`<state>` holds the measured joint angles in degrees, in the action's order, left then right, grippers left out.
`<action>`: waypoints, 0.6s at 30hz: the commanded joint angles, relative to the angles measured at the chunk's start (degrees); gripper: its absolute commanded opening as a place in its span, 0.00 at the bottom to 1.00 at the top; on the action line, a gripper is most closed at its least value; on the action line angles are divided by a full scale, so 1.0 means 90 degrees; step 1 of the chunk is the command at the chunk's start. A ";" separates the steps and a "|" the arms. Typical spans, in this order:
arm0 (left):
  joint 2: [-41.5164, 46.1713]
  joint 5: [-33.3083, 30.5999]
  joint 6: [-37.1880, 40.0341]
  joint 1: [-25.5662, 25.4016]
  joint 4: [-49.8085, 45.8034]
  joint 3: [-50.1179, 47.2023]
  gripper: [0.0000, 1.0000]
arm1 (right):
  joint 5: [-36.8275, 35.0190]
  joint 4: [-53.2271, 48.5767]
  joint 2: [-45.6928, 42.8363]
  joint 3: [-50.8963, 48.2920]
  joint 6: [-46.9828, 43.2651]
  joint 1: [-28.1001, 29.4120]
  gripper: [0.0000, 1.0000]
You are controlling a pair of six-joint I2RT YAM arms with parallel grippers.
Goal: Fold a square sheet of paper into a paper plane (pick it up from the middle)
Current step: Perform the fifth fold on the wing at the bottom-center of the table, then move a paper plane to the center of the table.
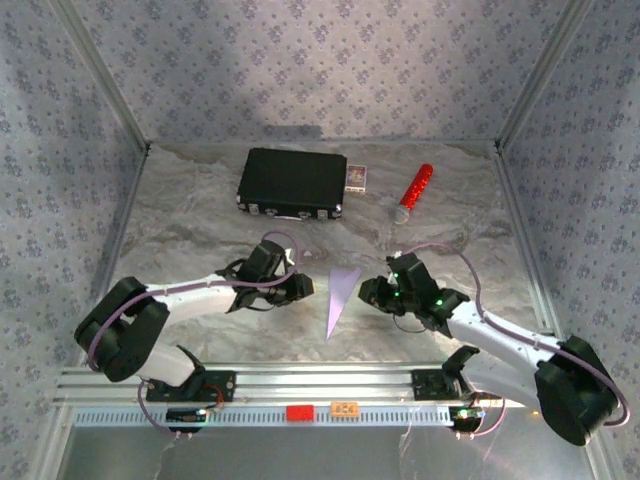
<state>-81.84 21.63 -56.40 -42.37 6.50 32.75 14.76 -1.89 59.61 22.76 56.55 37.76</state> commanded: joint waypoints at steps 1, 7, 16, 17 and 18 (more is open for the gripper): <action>-0.0047 0.0248 -0.0194 -0.0055 0.0303 -0.0116 0.27 | 0.0369 0.0298 0.0455 0.0225 -0.0043 0.0041 0.22; -0.0372 0.0575 -0.0005 -0.0289 0.0335 0.0070 0.28 | 0.0371 0.0436 0.1117 0.0459 -0.0059 0.0219 0.21; -0.1097 0.0861 0.0066 -0.0495 0.0594 0.0338 0.25 | 0.0469 0.0709 0.1513 0.0424 0.0081 0.0410 0.21; -0.1123 0.0876 0.0081 -0.0527 0.0591 0.0368 0.26 | 0.0450 0.0712 0.1544 0.0420 0.0088 0.0440 0.21; -0.1153 0.0890 0.0092 -0.0543 0.0586 0.0385 0.26 | 0.0445 0.0710 0.1573 0.0425 0.0108 0.0464 0.20</action>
<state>-91.50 27.51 -56.82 -46.52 10.13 34.37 18.06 3.62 73.08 25.34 56.62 41.17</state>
